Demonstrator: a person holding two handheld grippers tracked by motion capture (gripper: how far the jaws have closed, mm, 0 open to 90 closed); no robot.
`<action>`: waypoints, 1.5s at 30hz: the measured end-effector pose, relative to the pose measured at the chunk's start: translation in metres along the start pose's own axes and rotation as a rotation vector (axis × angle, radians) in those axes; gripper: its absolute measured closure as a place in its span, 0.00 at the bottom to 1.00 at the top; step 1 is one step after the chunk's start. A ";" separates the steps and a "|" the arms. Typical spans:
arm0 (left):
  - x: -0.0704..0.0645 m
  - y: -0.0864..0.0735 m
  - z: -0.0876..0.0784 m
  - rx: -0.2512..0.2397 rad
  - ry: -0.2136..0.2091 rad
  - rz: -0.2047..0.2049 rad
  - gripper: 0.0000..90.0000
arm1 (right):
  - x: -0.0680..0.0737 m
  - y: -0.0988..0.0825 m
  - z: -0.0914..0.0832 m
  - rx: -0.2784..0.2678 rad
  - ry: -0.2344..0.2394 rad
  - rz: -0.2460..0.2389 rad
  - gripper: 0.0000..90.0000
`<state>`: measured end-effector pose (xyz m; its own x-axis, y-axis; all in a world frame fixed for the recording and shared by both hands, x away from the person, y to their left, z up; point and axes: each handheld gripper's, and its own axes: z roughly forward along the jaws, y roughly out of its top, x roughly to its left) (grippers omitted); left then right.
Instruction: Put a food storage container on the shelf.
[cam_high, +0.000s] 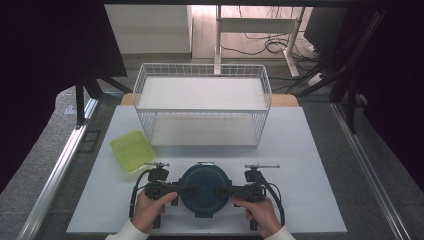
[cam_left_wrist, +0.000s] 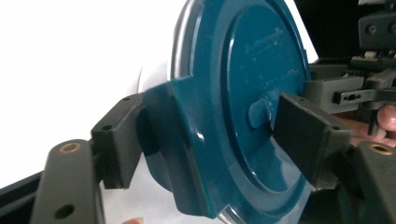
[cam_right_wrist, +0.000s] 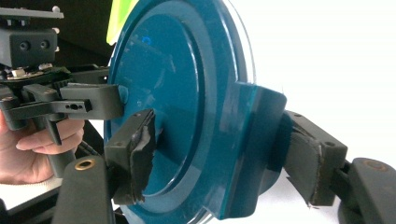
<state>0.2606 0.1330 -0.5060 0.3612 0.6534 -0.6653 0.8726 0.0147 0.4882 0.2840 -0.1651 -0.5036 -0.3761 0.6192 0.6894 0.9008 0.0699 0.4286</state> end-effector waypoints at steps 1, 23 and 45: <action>-0.001 0.000 -0.001 -0.005 0.002 0.000 0.31 | 0.000 0.000 0.000 0.000 0.000 0.000 0.34; -0.012 0.001 -0.010 -0.054 0.005 0.058 0.35 | 0.017 0.001 -0.016 -0.076 -0.043 -0.076 0.41; -0.018 0.002 -0.014 -0.079 0.016 0.078 0.35 | 0.022 0.008 -0.021 -0.076 -0.035 -0.130 0.42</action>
<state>0.2516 0.1316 -0.4849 0.4213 0.6667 -0.6149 0.8134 0.0222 0.5813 0.2785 -0.1678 -0.4728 -0.4795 0.6359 0.6047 0.8255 0.0931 0.5567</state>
